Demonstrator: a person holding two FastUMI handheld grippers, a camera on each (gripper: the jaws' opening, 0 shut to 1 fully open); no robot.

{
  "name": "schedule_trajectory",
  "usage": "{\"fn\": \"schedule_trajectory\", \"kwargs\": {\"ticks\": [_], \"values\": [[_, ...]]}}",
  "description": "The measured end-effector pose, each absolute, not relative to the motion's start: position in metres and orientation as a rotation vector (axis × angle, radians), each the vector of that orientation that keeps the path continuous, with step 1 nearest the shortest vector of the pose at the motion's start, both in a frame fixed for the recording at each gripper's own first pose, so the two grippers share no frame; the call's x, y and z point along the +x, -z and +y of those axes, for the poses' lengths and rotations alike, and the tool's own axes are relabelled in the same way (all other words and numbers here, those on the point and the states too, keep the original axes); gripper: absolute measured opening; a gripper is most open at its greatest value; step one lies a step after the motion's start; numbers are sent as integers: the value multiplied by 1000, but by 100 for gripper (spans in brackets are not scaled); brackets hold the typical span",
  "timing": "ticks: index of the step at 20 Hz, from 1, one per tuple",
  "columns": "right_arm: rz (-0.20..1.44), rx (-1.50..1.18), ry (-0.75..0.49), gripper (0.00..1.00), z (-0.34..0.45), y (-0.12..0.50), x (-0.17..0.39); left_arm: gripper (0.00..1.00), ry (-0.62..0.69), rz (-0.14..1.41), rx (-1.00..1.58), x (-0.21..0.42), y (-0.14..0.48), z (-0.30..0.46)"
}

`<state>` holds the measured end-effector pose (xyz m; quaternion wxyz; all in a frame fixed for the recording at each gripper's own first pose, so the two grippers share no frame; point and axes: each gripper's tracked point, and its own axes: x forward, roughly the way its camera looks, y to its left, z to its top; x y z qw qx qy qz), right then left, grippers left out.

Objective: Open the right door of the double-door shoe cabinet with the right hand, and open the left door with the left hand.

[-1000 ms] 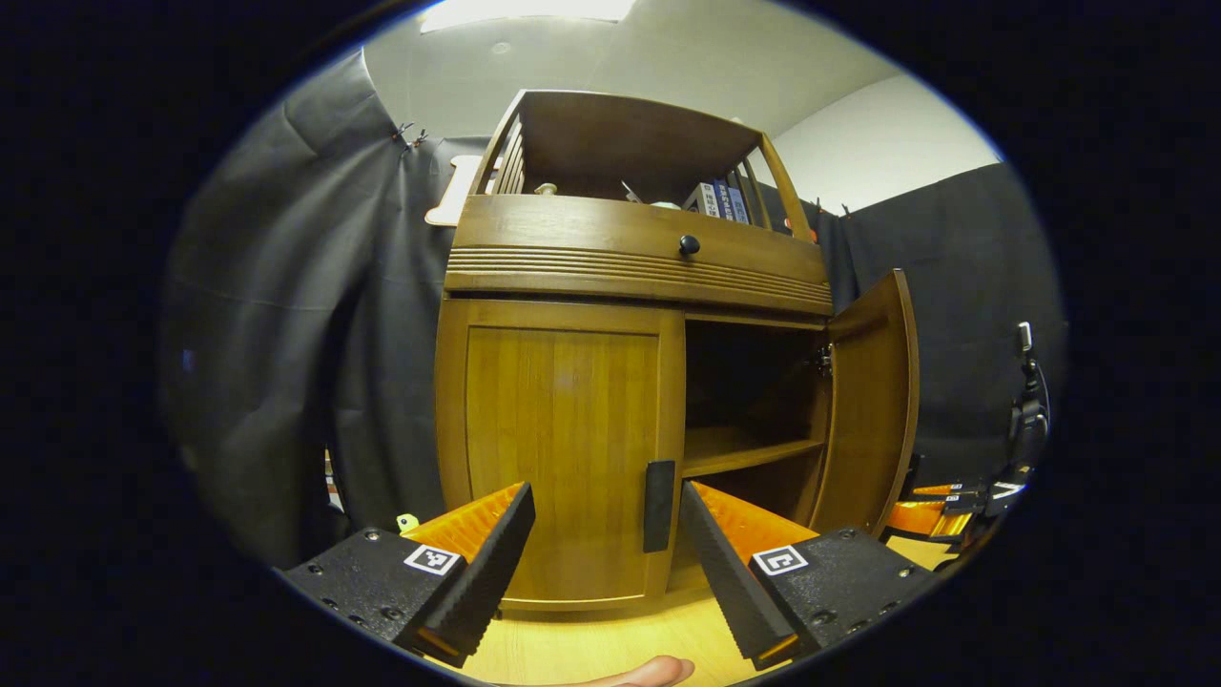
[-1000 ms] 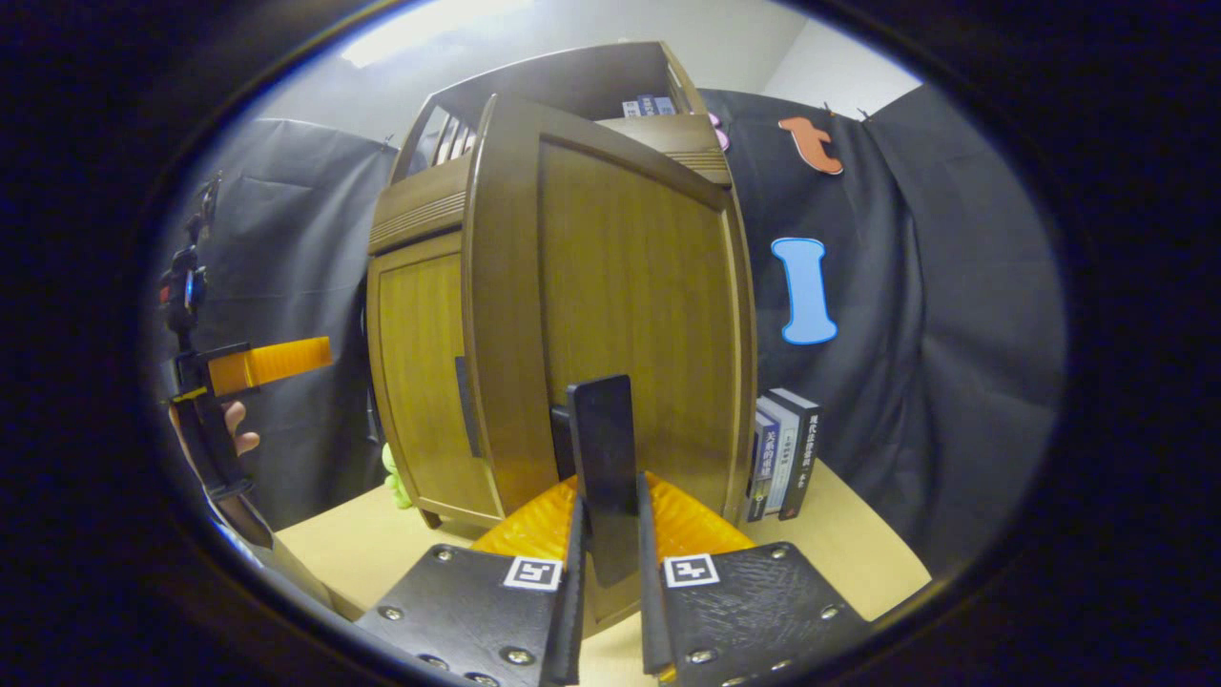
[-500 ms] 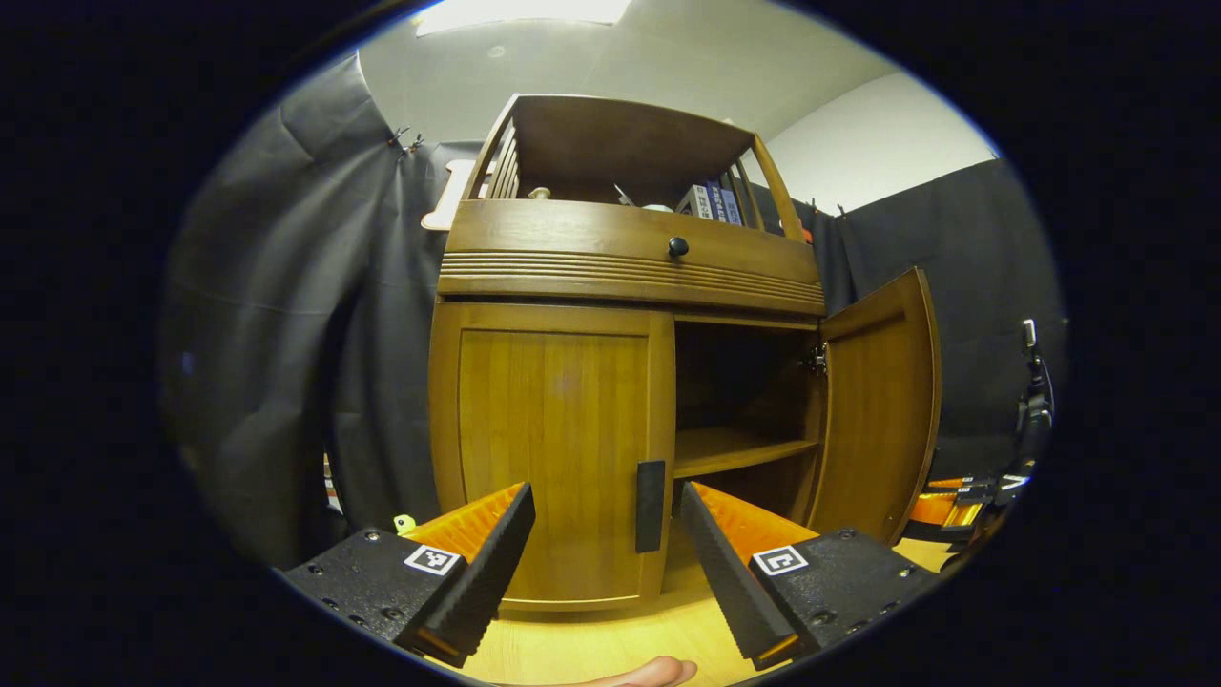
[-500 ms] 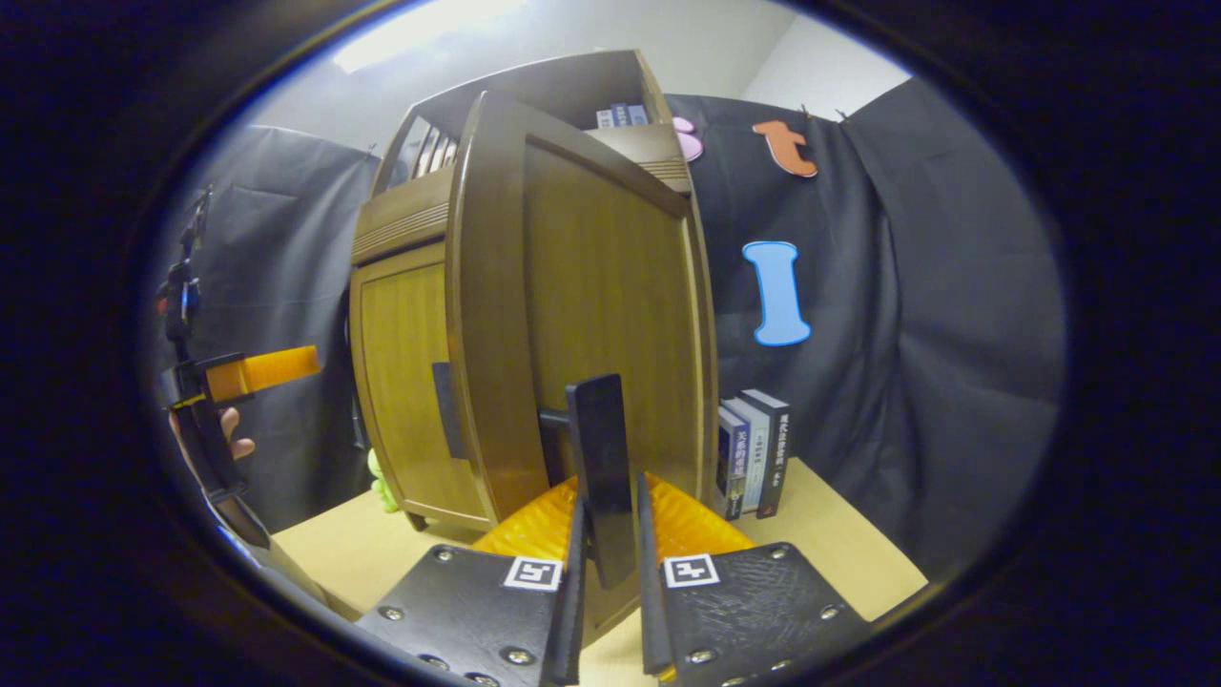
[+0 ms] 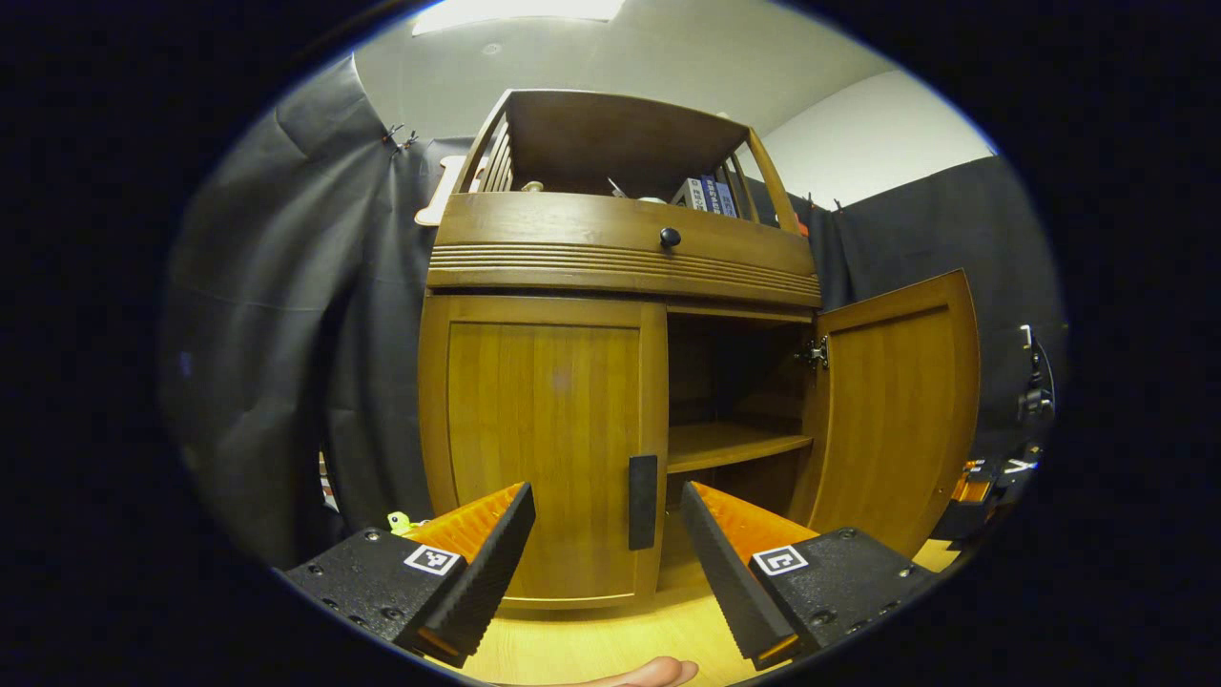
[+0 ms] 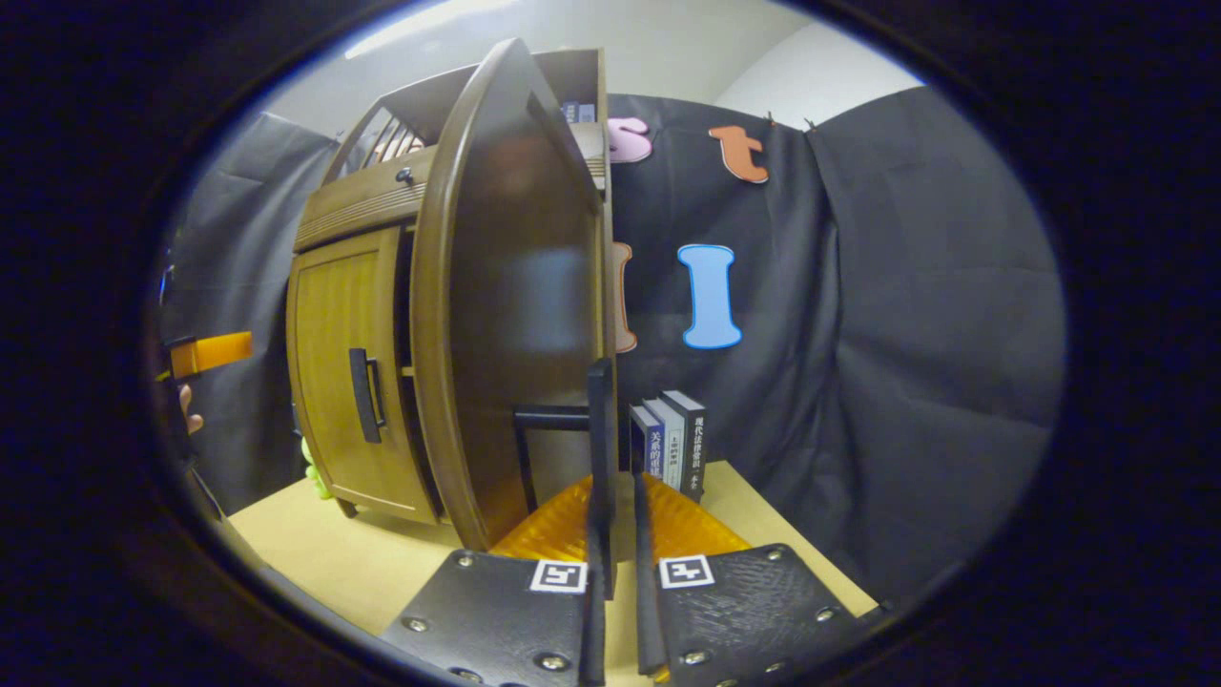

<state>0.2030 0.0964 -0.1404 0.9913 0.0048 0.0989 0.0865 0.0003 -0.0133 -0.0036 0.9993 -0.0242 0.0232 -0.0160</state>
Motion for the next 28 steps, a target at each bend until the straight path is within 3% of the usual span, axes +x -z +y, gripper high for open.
{"fn": "schedule_trajectory", "kwargs": {"ticks": [1, 4, 7, 9, 11, 12, 13, 18, 25, 28], "values": [[207, 6, -197, 13, 91, 140, 205, 92, 32, 50, -52, 1, 5, -13], [213, 26, -254, 13, 71, 139, 216, 96, 32, 52, -65, 8, 9, -15], [206, 30, -312, 13, 49, 144, 225, 92, 31, 45, -71, 17, 13, -20], [195, 30, -352, 30, 45, 141, 229, 92, -12, 55, -56, 23, 19, -16], [186, 26, -363, 35, 40, 142, 232, 92, -11, 54, -46, 30, 25, -22], [181, 31, -365, 48, 38, 141, 233, 96, -2, 62, -47, 35, 29, -27], [180, 30, -357, 46, 35, 140, 233, 92, 4, 68, -45, 41, 34, -33], [182, 18, -287, 98, 19, 143, 235, 92, -3, 39, -38, 64, 46, -37], [199, -3, -282, 99, 24, 143, 226, 96, 12, 77, -39, 100, 76, -37], [172, -27, -304, 98, 14, 137, 212, 92, 42, 66, -53, 109, 85, -38]]}}
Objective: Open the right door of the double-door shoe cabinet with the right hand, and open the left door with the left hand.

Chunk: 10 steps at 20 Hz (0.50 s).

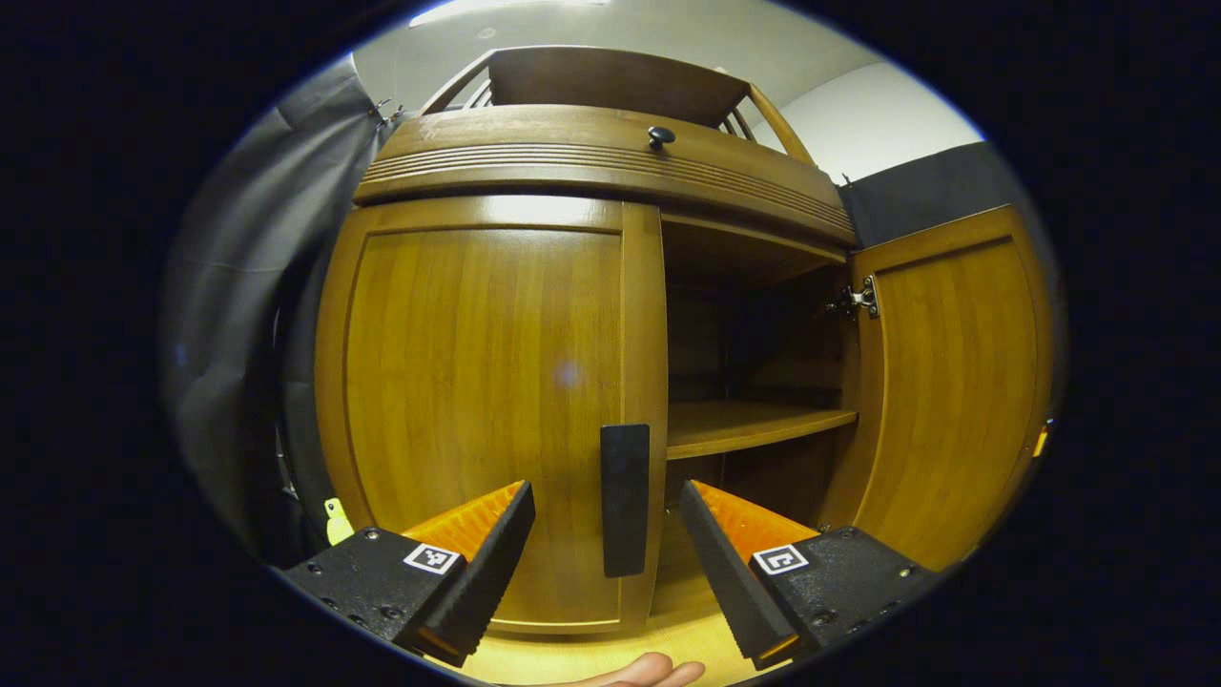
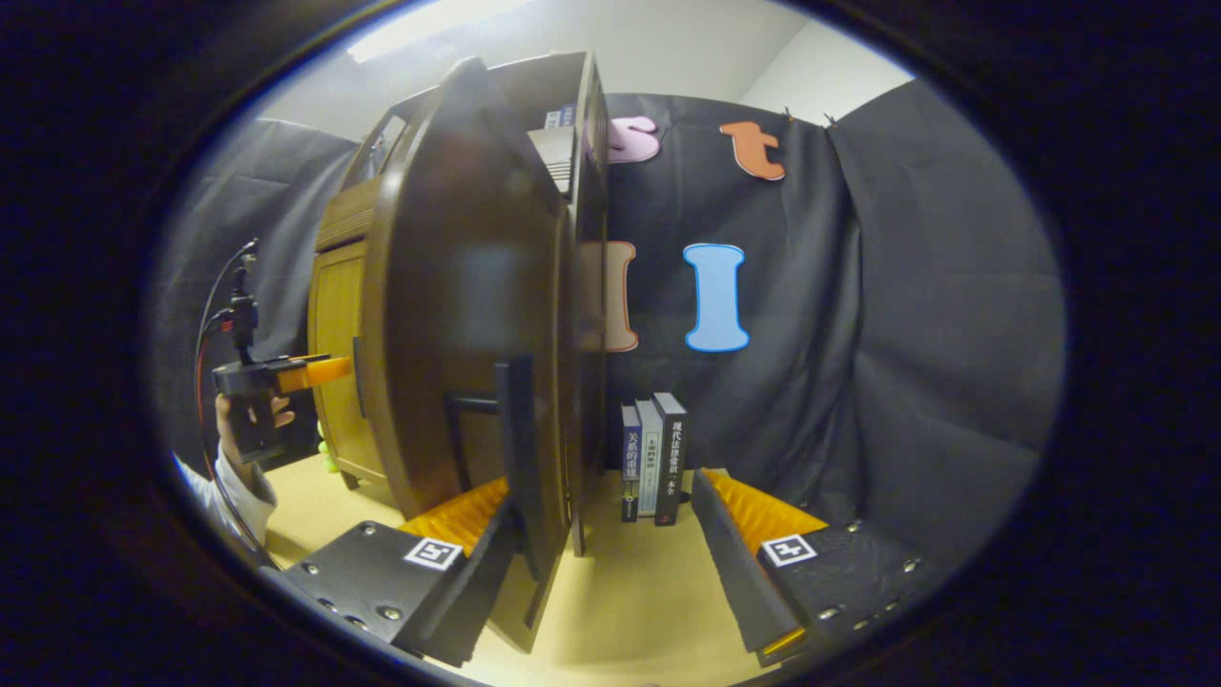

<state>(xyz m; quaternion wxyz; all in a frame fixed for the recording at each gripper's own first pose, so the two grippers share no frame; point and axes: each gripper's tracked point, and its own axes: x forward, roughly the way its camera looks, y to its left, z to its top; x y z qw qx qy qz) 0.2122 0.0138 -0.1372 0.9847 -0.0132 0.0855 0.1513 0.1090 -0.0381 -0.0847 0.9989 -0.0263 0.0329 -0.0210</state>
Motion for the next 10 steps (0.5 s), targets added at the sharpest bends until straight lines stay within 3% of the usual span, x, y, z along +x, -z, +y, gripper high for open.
{"fn": "schedule_trajectory", "kwargs": {"ticks": [2, 5, 7, 8, 10], "values": [[157, 10, -322, 94, 7, 134, 196, 92, 54, 60, -58, 117, 91, -40], [142, 18, -279, 97, -12, 130, 176, 96, 61, 103, -48, 130, 106, -44], [135, 30, -262, 97, -9, 125, 163, 93, 64, 72, -34, 138, 102, -44], [125, 34, -264, 97, -4, 121, 157, 89, 69, 56, -31, 147, 97, -47], [103, 21, -284, 100, 12, 111, 142, 62, 44, 72, -26, 158, 108, -47]]}}
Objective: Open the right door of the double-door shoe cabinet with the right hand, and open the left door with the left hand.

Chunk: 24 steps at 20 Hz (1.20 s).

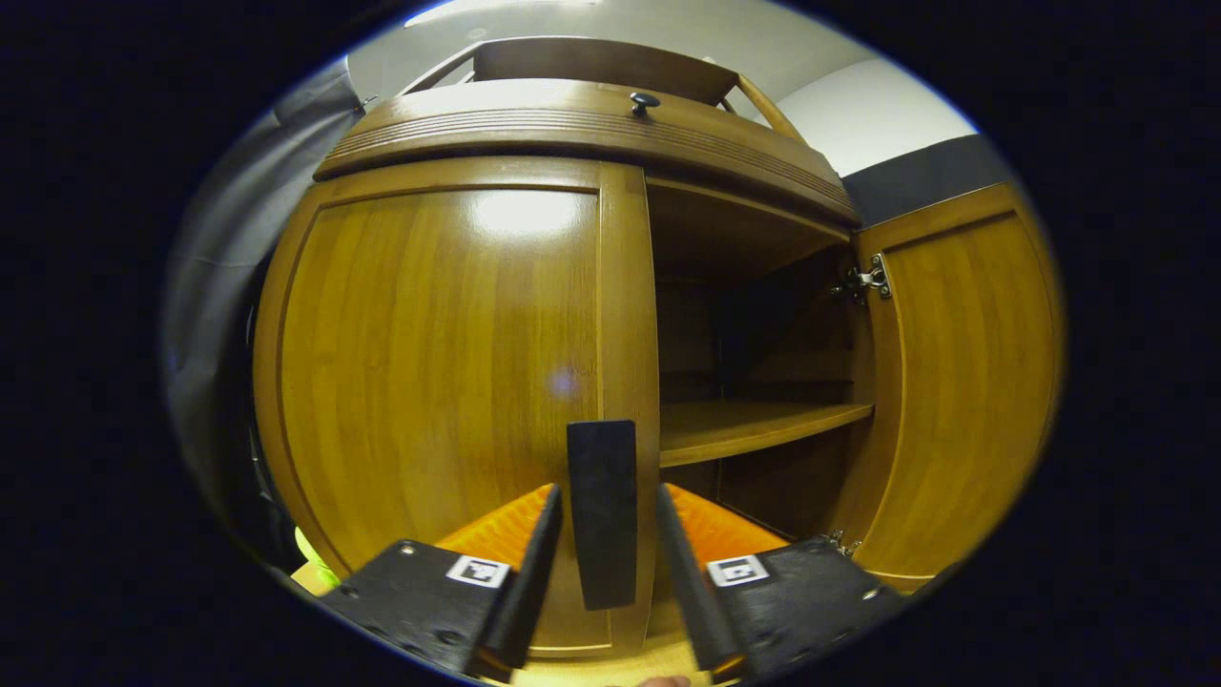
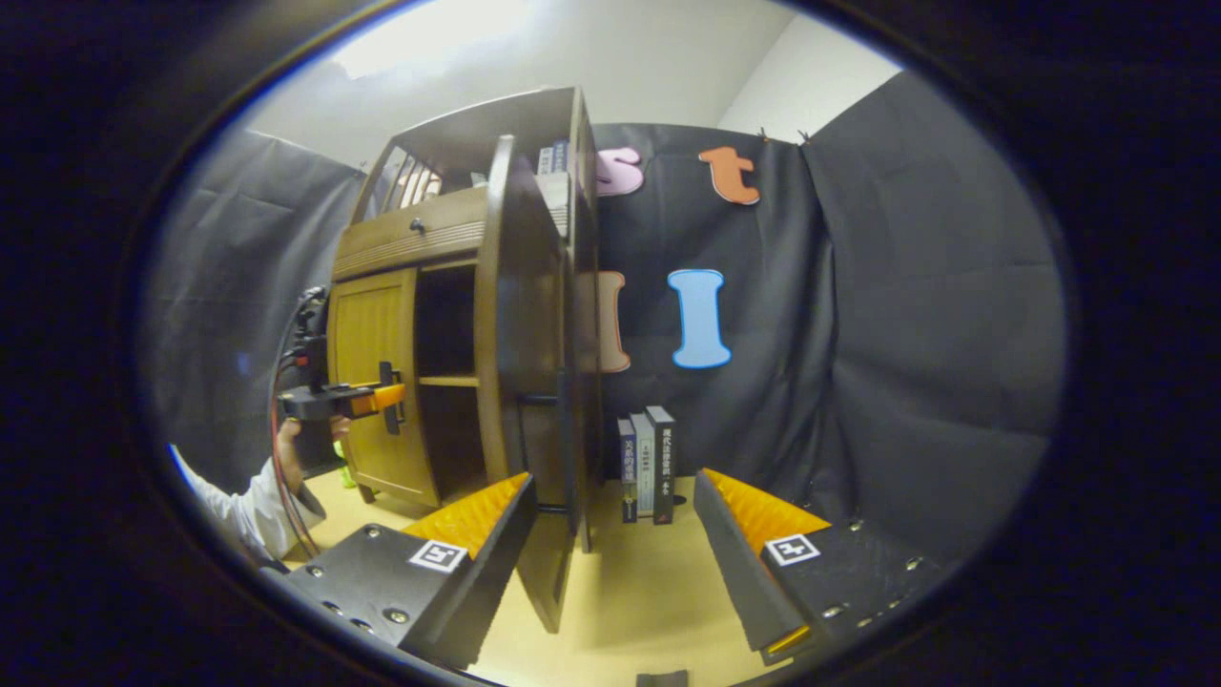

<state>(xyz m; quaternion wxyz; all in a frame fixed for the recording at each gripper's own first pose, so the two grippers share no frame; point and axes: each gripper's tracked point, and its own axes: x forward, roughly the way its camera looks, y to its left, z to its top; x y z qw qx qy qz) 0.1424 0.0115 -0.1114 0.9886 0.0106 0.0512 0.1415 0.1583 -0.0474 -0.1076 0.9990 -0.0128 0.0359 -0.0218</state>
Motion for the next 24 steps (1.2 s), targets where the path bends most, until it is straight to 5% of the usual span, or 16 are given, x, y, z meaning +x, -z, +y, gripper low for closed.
{"fn": "schedule_trajectory", "kwargs": {"ticks": [2, 12, 24], "values": [[81, 5, -317, 98, 33, 103, 130, 35, 48, 109, -22, 160, 119, -47], [35, -48, -377, 97, 113, 57, 103, 27, 130, 106, -57, 133, 110, -48], [39, -13, -349, 94, 123, 40, 110, 28, 197, 154, -23, 55, 99, -36]]}}
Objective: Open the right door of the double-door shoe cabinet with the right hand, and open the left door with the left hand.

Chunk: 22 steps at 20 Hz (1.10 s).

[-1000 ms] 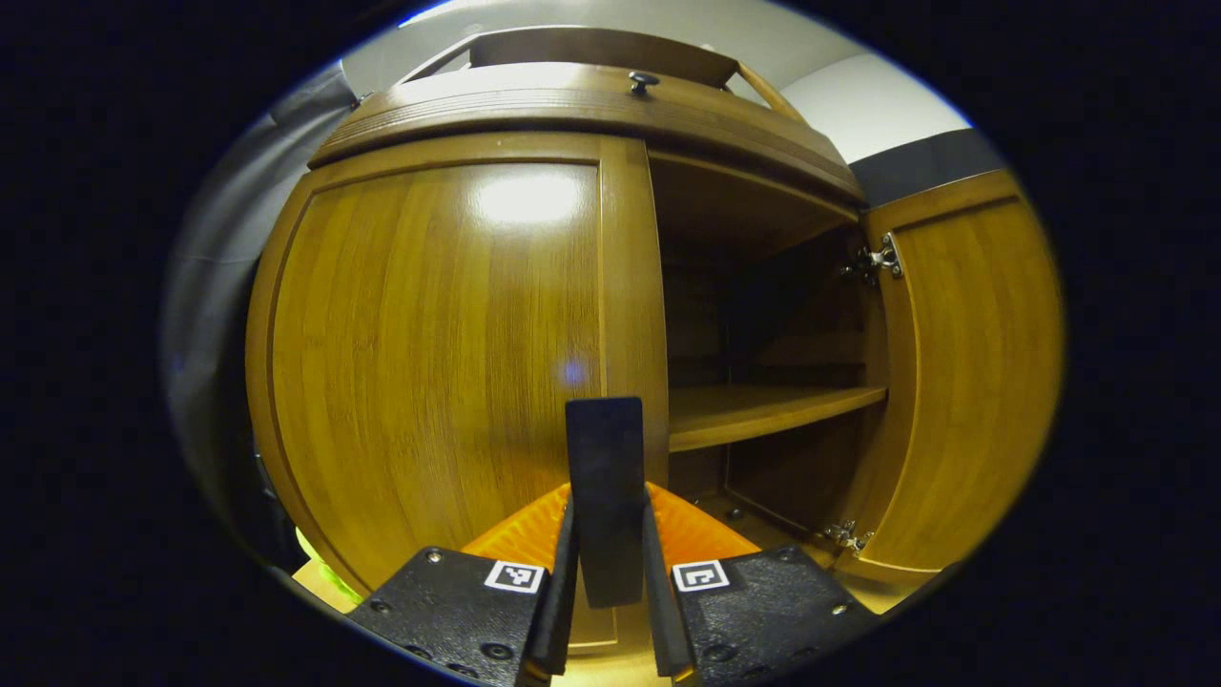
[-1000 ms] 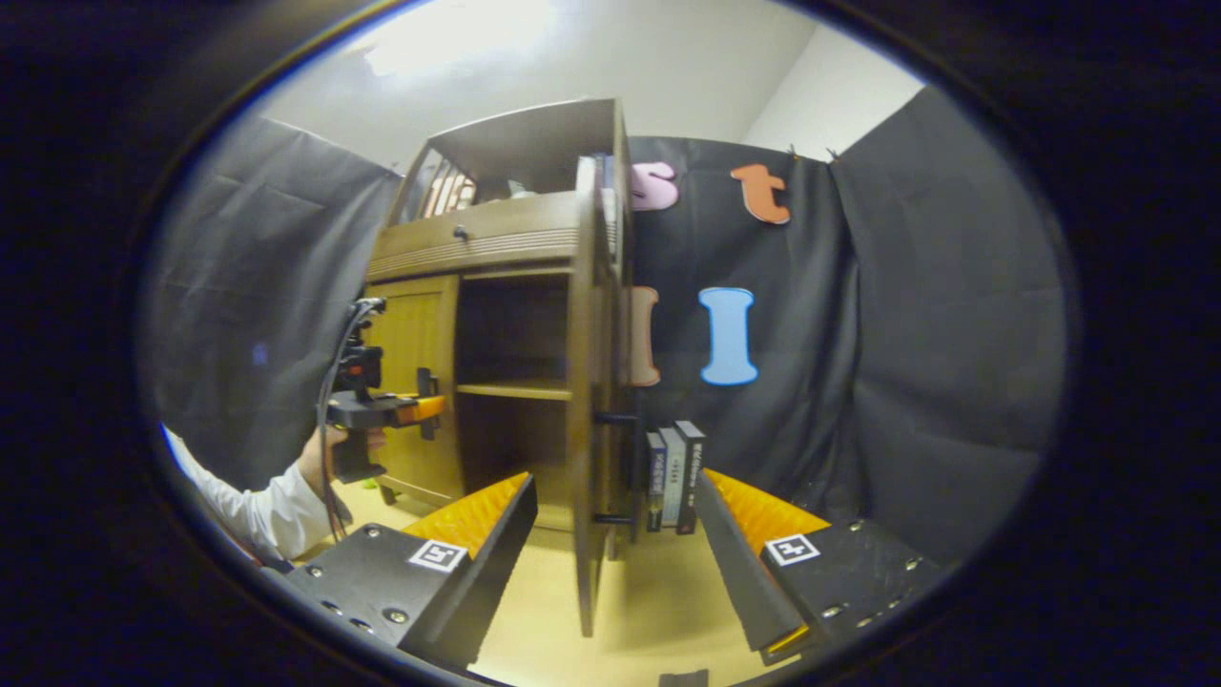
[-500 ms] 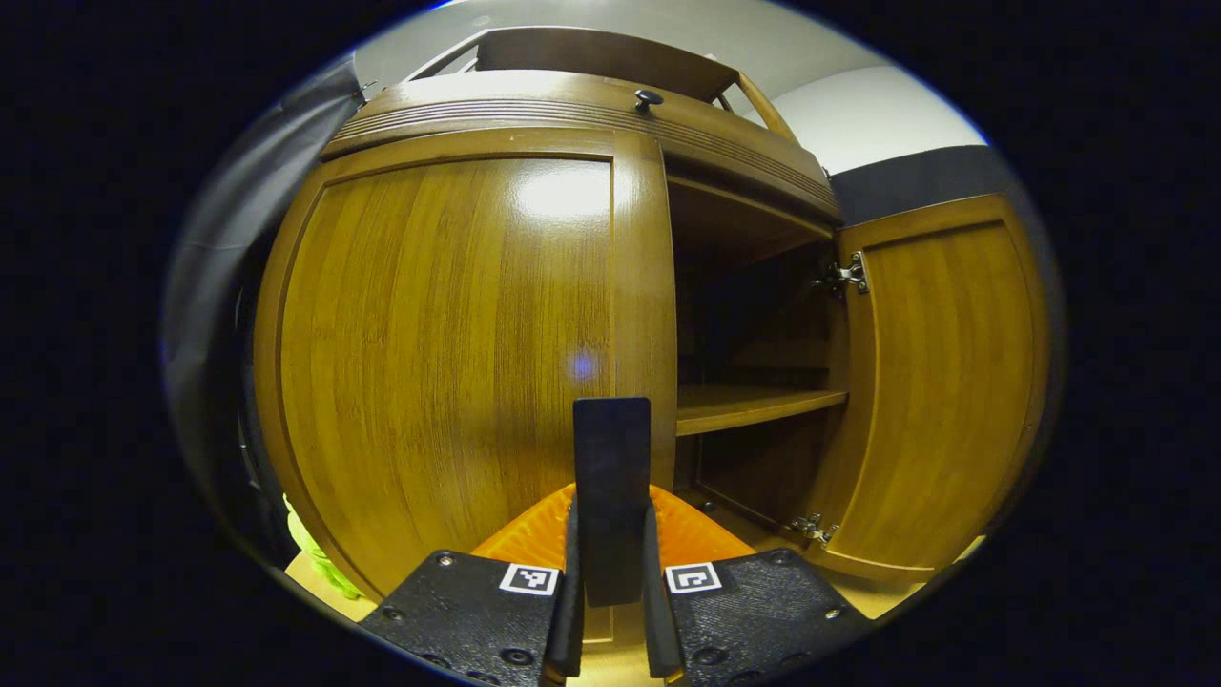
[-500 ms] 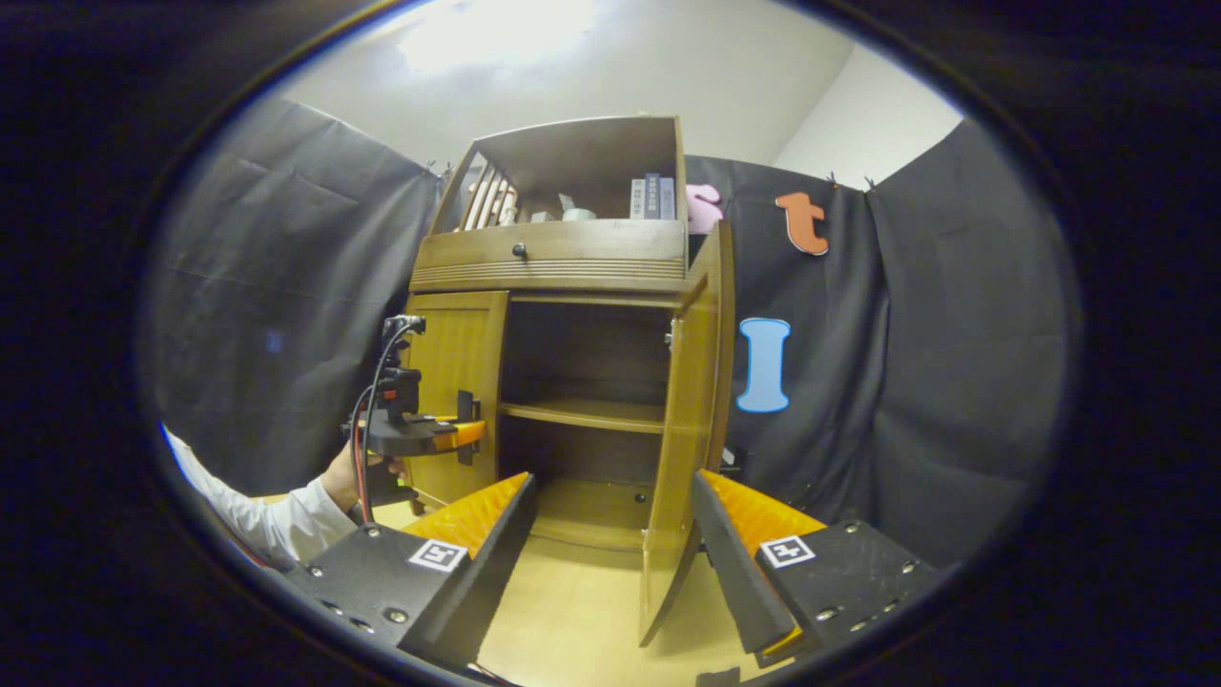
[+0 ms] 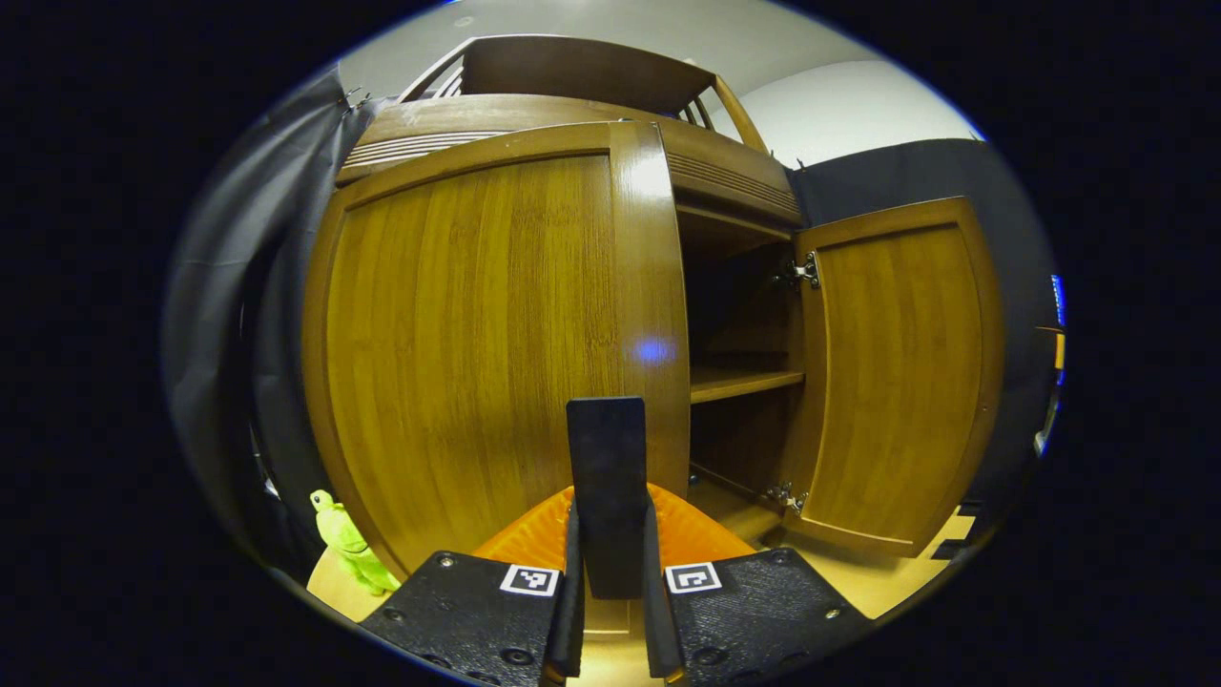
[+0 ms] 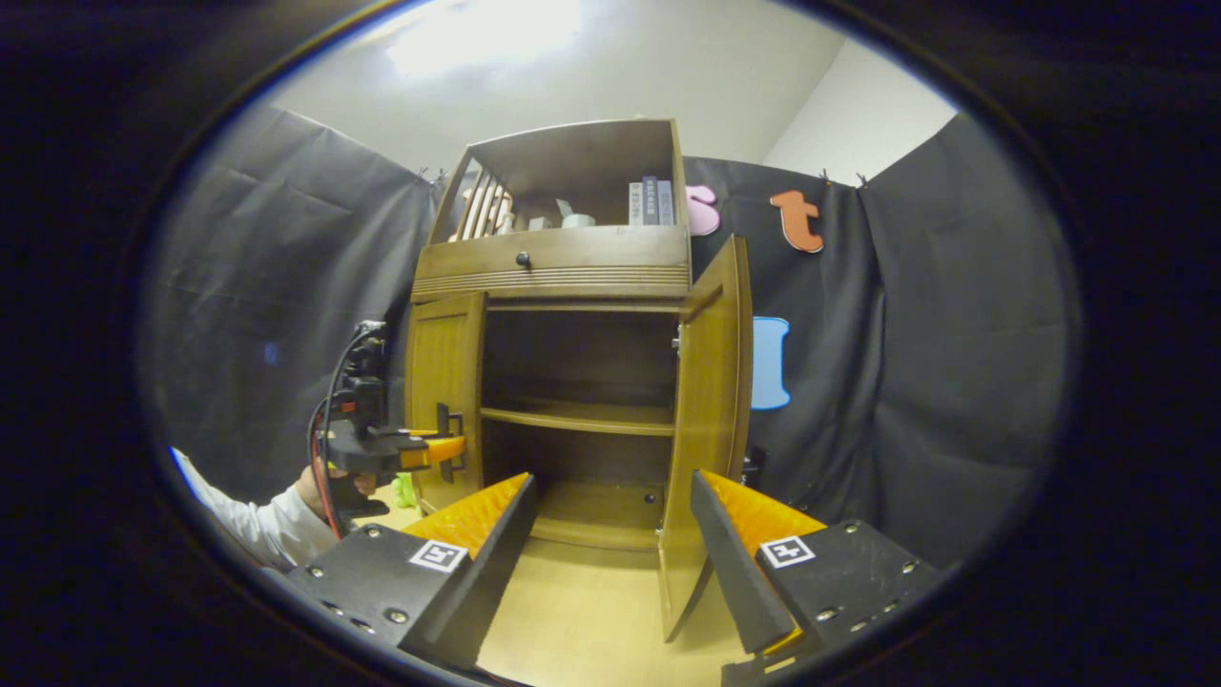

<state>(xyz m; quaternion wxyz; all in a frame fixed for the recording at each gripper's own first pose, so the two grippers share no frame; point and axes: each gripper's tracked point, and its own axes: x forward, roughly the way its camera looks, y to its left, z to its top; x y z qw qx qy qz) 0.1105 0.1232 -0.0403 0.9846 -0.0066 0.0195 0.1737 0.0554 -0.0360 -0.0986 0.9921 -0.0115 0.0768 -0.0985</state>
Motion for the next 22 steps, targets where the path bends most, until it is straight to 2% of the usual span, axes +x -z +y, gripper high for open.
{"fn": "schedule_trajectory", "kwargs": {"ticks": [8, 22], "values": [[7, 25, -334, 96, 145, 9, 119, 27, 201, 149, -12, 0, 88, -5], [65, 63, -351, 96, 172, 13, 121, 27, 123, 144, 10, -55, 79, 54]]}}
